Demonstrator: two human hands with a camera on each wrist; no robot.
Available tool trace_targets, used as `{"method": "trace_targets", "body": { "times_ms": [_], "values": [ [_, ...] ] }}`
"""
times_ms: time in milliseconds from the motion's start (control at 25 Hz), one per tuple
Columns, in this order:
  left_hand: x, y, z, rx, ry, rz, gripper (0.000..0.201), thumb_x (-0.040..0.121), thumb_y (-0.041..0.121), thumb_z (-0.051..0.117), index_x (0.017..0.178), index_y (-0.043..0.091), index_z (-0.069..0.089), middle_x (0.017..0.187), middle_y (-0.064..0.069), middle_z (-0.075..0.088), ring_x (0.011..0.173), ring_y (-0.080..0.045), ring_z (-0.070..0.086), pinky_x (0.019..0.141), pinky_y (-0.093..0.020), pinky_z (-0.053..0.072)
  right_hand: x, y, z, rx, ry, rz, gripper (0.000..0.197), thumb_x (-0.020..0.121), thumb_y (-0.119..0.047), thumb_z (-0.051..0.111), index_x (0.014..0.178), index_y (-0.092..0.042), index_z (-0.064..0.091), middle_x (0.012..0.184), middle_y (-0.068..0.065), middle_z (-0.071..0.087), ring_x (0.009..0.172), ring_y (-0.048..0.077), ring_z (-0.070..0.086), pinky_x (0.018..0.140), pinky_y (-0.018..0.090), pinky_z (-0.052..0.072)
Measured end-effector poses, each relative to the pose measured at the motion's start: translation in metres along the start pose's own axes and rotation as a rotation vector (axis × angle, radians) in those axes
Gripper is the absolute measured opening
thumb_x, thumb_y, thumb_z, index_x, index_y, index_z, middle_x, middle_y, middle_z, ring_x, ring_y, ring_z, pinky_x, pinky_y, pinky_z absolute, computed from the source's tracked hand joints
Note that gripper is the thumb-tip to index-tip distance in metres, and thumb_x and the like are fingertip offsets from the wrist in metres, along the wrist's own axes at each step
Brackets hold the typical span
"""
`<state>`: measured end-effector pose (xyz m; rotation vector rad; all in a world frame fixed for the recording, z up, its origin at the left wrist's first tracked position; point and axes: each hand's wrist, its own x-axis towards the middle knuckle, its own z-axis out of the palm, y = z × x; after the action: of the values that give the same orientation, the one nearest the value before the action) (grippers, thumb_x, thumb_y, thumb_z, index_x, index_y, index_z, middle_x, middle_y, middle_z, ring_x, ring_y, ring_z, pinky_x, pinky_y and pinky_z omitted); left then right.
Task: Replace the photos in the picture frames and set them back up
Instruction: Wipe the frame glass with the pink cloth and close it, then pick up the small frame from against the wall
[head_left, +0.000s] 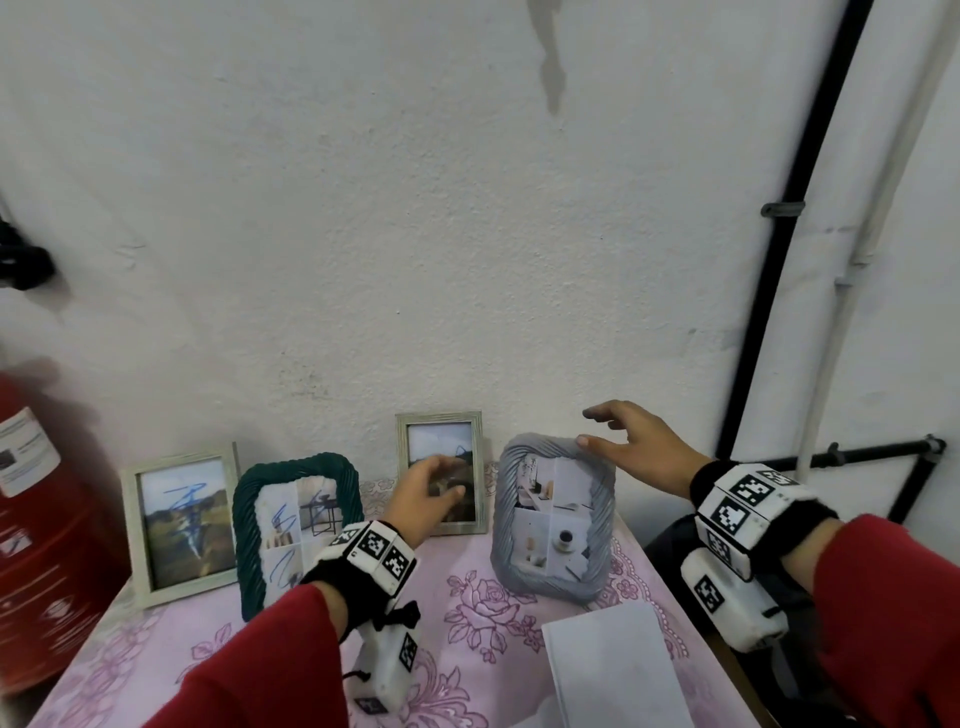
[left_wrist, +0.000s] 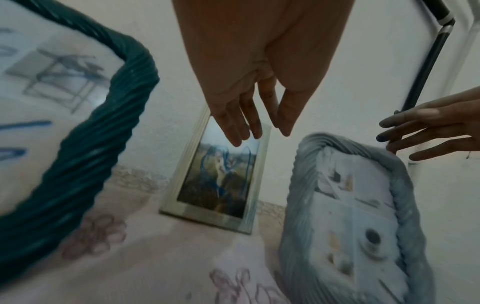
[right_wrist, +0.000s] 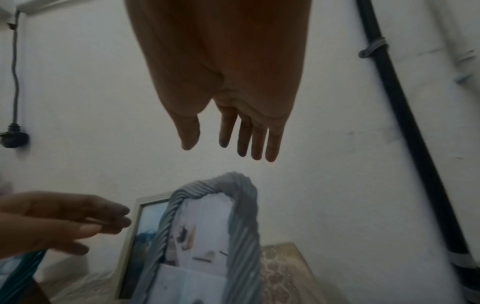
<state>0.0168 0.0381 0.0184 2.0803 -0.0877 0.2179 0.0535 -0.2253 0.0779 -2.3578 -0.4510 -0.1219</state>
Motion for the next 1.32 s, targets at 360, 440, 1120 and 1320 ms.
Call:
{"method": "trace_targets", "body": {
  "times_ms": [360, 440, 1120, 1320],
  "values": [
    [0.055, 0.0, -0.067, 0.527, 0.148, 0.084, 0.028, 0.088, 0.009, 0.055, 0.116, 0.01, 0.06, 0.125, -0.01, 0.057, 0.12, -0.026, 0.05, 0.103, -0.034, 0.038, 0.069, -0.068, 0.058, -0.194, -0.134, -0.128, 0.044, 0.092, -0.03, 0.057, 0.13, -0.009, 0.049, 0.132, 0.009, 0.054, 0.122, 0.021, 0.049, 0.104, 0.034, 0.039],
    [0.065, -0.005, -0.07, 0.68, 0.034, 0.023, 0.04, 0.089, 0.013, 0.054, 0.129, 0.015, 0.05, 0.136, -0.007, 0.051, 0.127, -0.025, 0.046, 0.106, -0.038, 0.035, 0.086, -0.072, 0.075, -0.303, -0.196, -0.103, 0.047, 0.092, -0.03, 0.055, 0.133, -0.009, 0.047, 0.137, 0.01, 0.05, 0.127, 0.024, 0.046, 0.107, 0.038, 0.037],
    [0.062, -0.007, -0.075, 0.794, 0.065, -0.001, 0.023, 0.083, 0.018, 0.064, 0.106, 0.017, 0.058, 0.112, -0.004, 0.06, 0.11, -0.025, 0.051, 0.095, -0.038, 0.025, 0.102, -0.095, 0.084, -0.527, -0.243, -0.159, 0.026, 0.078, -0.017, 0.073, 0.103, -0.018, 0.069, 0.105, 0.001, 0.068, 0.104, 0.019, 0.057, 0.095, 0.034, 0.035],
    [0.043, 0.014, -0.083, 0.488, 0.103, 0.051, 0.023, 0.076, 0.006, 0.07, 0.098, 0.005, 0.061, 0.106, -0.014, 0.063, 0.1, -0.031, 0.057, 0.085, -0.036, 0.045, 0.077, -0.112, 0.061, -0.546, -0.211, -0.218, 0.026, 0.08, -0.014, 0.069, 0.106, -0.016, 0.066, 0.108, 0.002, 0.067, 0.106, 0.02, 0.057, 0.094, 0.032, 0.037]
  ]
}}
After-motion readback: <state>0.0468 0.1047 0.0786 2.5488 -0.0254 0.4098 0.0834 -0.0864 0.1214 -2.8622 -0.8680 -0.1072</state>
